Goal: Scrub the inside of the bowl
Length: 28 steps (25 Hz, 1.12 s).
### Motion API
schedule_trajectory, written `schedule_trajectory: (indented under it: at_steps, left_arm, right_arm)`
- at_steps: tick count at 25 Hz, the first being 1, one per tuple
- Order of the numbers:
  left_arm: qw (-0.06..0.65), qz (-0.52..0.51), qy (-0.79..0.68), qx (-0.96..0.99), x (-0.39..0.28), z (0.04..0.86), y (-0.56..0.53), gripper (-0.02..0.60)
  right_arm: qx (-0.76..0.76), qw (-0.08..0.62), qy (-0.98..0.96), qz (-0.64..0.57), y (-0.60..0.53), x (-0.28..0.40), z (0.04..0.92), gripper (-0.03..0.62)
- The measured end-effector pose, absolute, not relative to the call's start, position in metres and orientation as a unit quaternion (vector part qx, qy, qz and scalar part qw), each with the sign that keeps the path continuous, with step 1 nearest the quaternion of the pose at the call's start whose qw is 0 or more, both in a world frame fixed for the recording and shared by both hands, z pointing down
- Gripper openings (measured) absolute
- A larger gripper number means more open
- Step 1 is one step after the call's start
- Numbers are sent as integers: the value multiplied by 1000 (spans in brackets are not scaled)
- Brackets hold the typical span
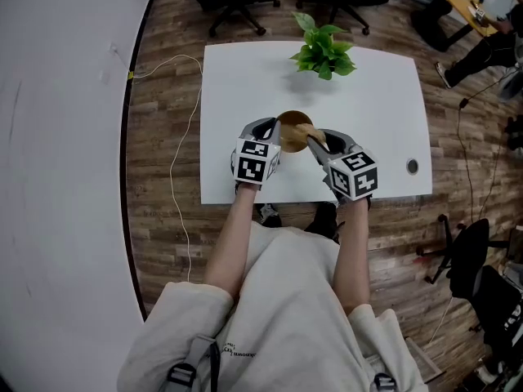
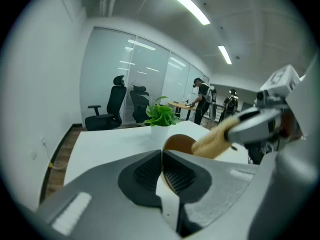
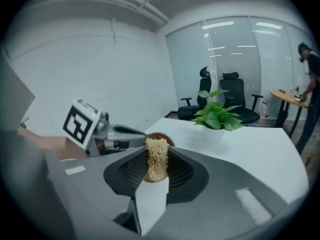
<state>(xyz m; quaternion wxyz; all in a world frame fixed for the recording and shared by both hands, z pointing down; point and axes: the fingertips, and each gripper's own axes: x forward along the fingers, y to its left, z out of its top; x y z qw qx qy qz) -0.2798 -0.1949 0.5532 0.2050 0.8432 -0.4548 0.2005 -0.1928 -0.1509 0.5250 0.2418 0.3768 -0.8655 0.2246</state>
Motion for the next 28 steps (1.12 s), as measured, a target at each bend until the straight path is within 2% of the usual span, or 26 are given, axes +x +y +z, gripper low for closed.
schedule_trajectory:
  at_steps: [2,5,9,12,16,28]
  left_arm:
    - [136,255,-445,848,-284,557,-194,12]
    - [23,316,-422,850,-278,553,-183,12]
    - [-116,351,-384,846,-255,543,-161,12]
    - [-183,361,-363,840,-243,540,-152,12]
    - [-219,361,-359,832,-241,531,-149,12]
    - [-242,335,-366,834,-258,517,-146,15]
  right_arm:
    - [405,192,-863,235,-163,-176,502,118]
    - [443,161,-852,229,-179,-161,481,118]
    - [424,152,-863,231,-179,-191,480,118]
    - [400,169,-871,228,-174,-219,489,118]
    - [391,211,-870,214,-172,-233,503,118]
    - [395,229,-859,232,-182,-220,513,118]
